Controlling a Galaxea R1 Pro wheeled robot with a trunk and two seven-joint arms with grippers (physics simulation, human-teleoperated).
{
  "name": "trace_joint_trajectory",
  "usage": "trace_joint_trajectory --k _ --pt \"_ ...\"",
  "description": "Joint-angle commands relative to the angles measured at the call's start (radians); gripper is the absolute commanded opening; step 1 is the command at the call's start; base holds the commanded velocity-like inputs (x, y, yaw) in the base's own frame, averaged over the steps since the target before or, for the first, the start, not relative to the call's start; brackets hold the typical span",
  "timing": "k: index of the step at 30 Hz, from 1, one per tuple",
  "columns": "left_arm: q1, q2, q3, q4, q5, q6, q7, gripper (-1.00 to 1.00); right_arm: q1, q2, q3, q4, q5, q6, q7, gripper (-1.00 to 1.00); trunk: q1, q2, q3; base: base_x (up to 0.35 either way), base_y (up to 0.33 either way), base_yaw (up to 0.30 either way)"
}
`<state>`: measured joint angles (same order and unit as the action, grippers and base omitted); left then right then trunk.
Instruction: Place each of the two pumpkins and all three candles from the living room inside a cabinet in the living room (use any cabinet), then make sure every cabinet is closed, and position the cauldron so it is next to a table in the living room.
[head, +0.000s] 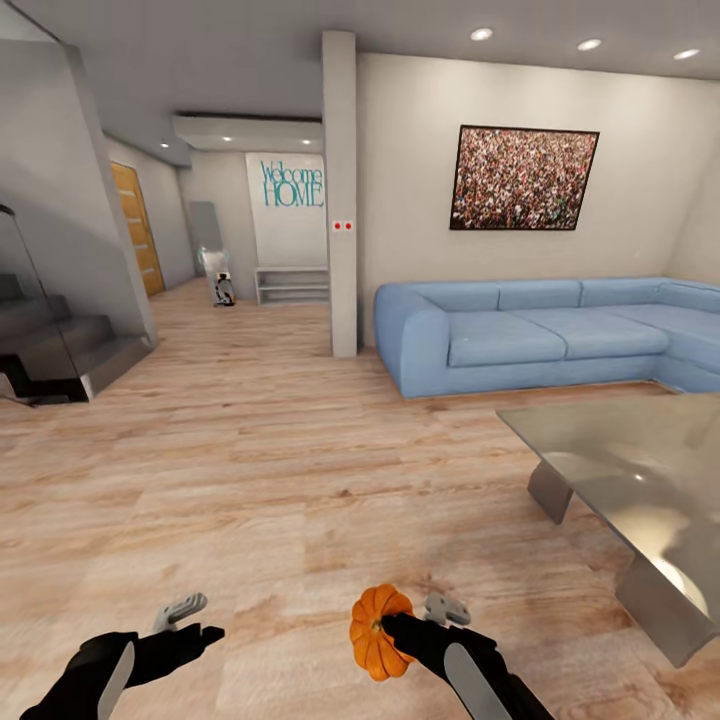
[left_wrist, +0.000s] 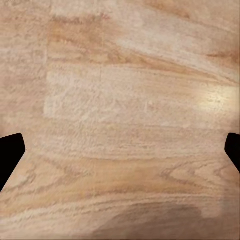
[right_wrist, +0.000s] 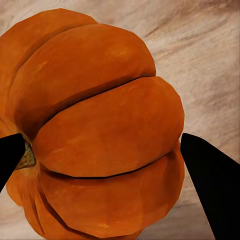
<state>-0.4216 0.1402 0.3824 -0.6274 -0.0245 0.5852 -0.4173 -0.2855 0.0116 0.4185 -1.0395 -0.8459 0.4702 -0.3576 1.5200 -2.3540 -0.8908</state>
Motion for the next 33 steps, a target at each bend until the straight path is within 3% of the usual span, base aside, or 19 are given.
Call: trace_joint_trajectory --k 1,6,13,33 --pt "0.001 0.0 0.0 0.001 0.0 -0.003 0.0 1.0 0.0 0.0 0.0 0.001 0.0 0.0 -0.004 -1.0 -0.004 0.007 0.003 0.0 0.0 0.0" --pt "0.004 0.001 0.001 0.043 0.0 -0.045 0.004 1.0 0.0 0.004 0.004 0.002 0.003 -0.001 -0.003 -1.0 -0.023 0.042 0.019 0.0 0.0 0.0" --pt "0.003 0.002 0.001 0.047 0.0 -0.048 0.005 1.0 0.0 0.006 0.005 0.023 0.002 -0.046 -0.003 -1.0 -0.05 0.091 0.041 0.0 0.0 0.0" --pt "0.004 -0.001 0.0 0.063 0.0 -0.05 0.005 1.0 0.0 0.009 0.005 0.054 0.003 -0.078 -0.001 -1.0 -0.127 0.231 0.103 0.0 0.0 0.0"
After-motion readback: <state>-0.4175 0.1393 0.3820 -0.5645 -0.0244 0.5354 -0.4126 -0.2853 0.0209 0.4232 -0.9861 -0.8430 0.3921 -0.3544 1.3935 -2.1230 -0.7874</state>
